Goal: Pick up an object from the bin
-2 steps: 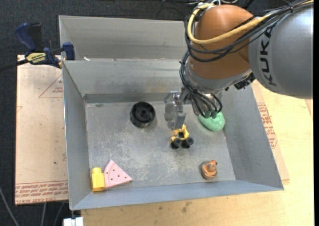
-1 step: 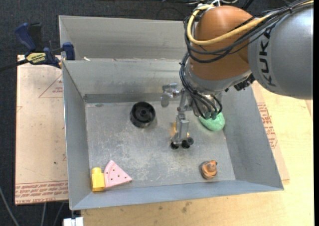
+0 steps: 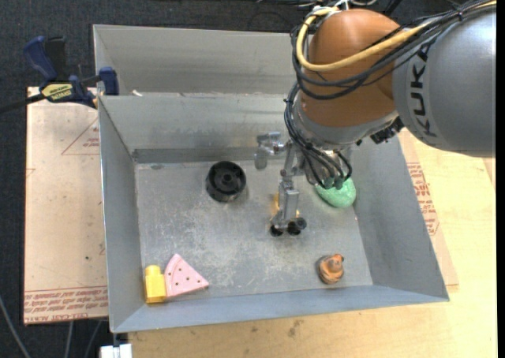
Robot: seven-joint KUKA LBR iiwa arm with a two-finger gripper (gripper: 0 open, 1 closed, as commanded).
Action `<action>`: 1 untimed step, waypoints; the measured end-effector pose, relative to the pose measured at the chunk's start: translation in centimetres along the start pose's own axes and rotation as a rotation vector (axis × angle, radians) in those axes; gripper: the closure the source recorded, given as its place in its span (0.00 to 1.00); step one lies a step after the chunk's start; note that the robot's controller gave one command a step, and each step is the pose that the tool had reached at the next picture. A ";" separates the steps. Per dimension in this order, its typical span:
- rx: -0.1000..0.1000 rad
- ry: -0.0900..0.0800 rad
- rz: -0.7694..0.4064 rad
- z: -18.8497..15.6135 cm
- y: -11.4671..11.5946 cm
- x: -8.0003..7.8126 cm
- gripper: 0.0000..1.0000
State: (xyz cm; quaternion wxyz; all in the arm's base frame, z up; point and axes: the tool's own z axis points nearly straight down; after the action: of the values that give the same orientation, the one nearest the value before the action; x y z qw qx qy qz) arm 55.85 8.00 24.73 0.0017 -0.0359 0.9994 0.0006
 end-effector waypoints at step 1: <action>-0.001 -0.006 0.047 5.2 -3.6 -1.7 0.00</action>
Offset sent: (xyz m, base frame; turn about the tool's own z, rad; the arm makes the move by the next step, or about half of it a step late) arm 0.0218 -0.0601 -0.1303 0.0599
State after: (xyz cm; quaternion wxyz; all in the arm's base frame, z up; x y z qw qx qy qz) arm 57.86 4.56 19.50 0.0048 -0.0126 0.9999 0.0012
